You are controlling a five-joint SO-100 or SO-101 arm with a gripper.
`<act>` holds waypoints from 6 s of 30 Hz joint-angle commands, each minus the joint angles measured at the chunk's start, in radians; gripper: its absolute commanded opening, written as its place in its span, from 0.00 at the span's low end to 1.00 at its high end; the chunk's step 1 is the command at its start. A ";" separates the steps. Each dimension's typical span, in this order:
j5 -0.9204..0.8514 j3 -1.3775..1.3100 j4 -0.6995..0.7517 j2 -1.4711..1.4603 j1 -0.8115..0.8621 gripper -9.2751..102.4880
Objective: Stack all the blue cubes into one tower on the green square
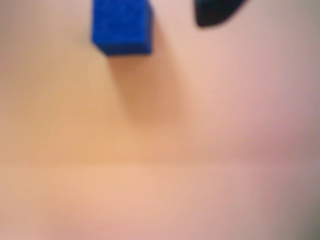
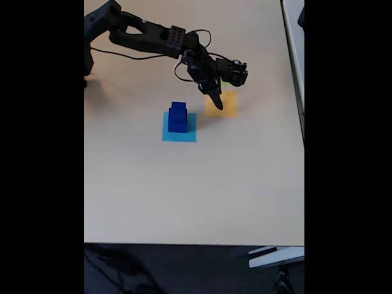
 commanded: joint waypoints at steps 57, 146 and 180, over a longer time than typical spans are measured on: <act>0.020 -0.069 0.120 0.212 -0.028 0.08; 0.313 -0.005 0.117 0.107 -0.215 0.10; 0.227 -0.258 0.175 0.087 -0.230 0.20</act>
